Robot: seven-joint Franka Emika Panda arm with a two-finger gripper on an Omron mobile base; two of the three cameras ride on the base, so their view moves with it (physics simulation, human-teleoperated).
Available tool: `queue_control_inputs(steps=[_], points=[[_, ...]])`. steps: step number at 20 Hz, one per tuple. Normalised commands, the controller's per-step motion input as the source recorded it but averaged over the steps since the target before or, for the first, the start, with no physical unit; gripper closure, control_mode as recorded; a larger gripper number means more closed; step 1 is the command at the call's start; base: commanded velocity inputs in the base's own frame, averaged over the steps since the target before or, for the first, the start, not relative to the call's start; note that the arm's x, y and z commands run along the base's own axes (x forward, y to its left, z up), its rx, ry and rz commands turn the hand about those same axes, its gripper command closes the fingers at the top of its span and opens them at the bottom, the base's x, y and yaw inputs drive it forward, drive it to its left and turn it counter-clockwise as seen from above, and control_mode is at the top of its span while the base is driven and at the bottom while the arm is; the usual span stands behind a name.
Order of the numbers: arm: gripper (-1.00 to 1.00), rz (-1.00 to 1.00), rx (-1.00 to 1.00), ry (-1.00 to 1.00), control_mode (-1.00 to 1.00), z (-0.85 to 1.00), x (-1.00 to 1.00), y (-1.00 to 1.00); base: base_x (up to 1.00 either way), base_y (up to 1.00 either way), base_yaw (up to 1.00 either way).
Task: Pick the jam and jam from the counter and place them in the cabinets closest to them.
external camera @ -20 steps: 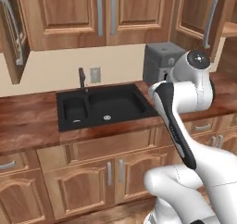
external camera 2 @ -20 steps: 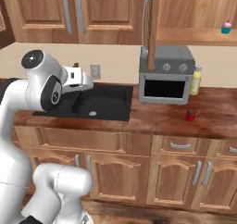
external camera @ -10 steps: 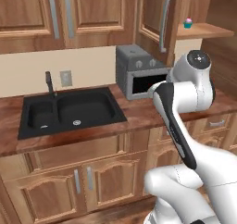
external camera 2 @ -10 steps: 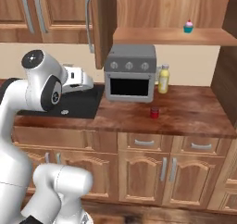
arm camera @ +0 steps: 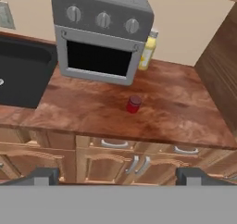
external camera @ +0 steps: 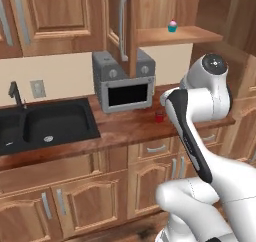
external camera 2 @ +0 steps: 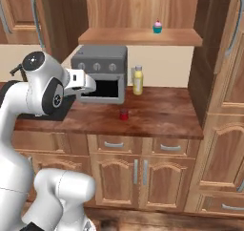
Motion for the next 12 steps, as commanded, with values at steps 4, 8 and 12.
queue_control_inputs(steps=[4, 8, 12], points=[[-1.00, 0.00, 0.00, 0.00, 1.00, 0.00, 0.00, 0.00, 0.00, -0.69, -0.03], [-1.00, 0.00, 0.00, 0.00, 1.00, 0.00, 0.00, 0.00, 0.00, -0.68, -0.02], [-1.00, 0.00, 0.00, 0.00, 1.00, 0.00, 0.00, 0.00, -0.04, -0.44, 0.00]])
